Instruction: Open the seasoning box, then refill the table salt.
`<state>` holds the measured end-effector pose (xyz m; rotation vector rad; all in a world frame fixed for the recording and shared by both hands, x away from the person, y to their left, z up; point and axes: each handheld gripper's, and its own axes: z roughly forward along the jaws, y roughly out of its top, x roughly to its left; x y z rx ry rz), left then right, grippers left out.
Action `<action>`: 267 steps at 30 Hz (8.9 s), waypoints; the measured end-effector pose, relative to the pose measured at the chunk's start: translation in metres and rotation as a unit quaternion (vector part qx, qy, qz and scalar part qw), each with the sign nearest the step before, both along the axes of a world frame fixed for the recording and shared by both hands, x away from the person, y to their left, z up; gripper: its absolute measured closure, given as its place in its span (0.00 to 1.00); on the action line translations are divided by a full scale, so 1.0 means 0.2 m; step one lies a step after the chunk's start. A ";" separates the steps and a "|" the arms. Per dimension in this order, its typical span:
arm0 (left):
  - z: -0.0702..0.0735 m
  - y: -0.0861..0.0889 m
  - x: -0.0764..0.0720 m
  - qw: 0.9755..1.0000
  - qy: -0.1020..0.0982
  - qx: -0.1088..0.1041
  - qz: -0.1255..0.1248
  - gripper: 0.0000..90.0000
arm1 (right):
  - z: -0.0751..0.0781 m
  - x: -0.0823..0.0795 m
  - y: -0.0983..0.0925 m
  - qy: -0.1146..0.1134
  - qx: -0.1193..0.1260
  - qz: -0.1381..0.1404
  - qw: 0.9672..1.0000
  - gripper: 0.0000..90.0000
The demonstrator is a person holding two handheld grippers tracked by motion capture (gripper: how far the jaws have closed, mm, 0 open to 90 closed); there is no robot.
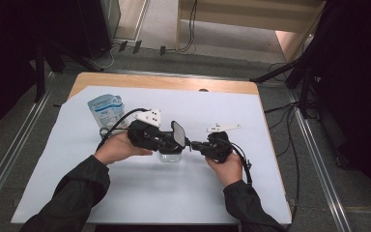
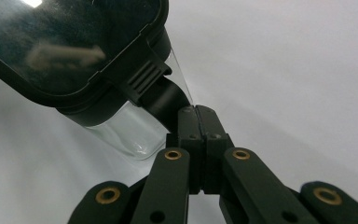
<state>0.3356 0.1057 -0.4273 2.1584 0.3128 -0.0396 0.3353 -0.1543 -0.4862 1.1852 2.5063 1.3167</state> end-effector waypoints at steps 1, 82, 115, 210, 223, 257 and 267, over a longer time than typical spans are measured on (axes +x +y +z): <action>0.00 0.00 0.00 1.000 -0.001 0.001 0.002 0.85 | 0.00 0.00 0.00 0.000 0.000 0.000 1.000 1.00; 0.02 0.04 0.04 0.996 0.060 -0.001 0.072 0.53 | 0.04 -0.03 -0.06 -0.022 0.015 -0.009 1.000 0.74; 0.00 0.53 -0.09 0.979 0.046 0.017 0.196 0.44 | 0.07 -0.03 -0.21 -0.039 0.027 -0.006 0.999 0.60; 0.15 0.86 0.04 0.958 0.028 -0.029 0.283 1.00 | 0.16 -0.34 0.07 -0.046 0.049 0.109 0.992 0.70; 0.26 0.81 -0.09 0.956 0.033 -0.042 0.288 1.00 | 0.16 -0.37 0.34 -0.050 0.052 0.133 0.988 0.70; 0.35 0.69 -0.38 0.962 0.040 -0.037 0.269 1.00 | -0.11 -0.32 0.89 -0.073 0.017 0.135 0.988 0.63; 0.37 0.62 -0.42 0.966 0.055 -0.043 0.250 1.00 | -0.12 -0.28 0.88 -0.071 0.029 0.116 0.990 0.64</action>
